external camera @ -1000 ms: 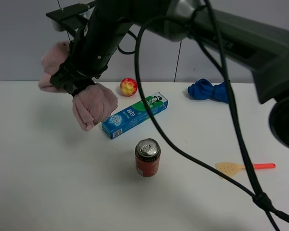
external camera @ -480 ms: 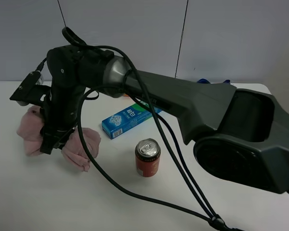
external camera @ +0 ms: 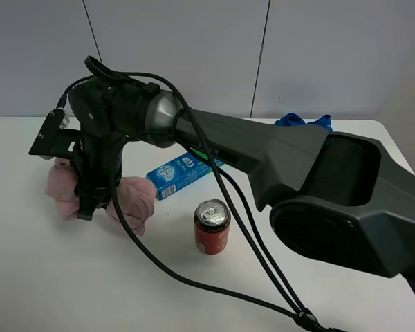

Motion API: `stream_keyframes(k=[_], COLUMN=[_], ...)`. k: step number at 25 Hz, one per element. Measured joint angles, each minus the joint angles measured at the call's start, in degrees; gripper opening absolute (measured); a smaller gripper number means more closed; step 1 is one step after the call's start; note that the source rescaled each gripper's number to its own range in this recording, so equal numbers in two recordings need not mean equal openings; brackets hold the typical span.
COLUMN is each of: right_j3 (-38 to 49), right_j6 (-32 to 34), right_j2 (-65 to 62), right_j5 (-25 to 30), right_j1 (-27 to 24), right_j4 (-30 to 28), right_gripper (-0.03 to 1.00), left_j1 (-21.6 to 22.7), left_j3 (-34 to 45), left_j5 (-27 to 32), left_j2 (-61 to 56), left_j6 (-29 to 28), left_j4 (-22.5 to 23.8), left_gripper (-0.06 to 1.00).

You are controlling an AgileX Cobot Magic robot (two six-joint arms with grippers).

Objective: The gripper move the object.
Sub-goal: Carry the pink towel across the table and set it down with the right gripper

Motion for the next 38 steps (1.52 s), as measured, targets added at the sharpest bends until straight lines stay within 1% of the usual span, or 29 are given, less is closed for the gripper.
stream_keyframes(k=[8,20,38], right_j3=[-0.19,-0.19,-0.33], right_j6=[-0.17,1.26,1.87], right_j2=[2.85,2.90,4.89], right_j5=[-0.37,-0.42,-0.33], right_j1=[0.95,1.01,1.29], right_j4=[-0.85,0.58,0.14], right_gripper=[0.00,0.00,0.00], left_j1=[0.00,0.00,0.00], left_j3=[0.00,0.00,0.00], left_j5=[0.00,0.00,0.00], left_j2=[0.00,0.00,0.00], left_j6=[0.00,0.00,0.00], left_j4=[0.00,0.00,0.00], left_gripper=[1.00,1.00,1.00])
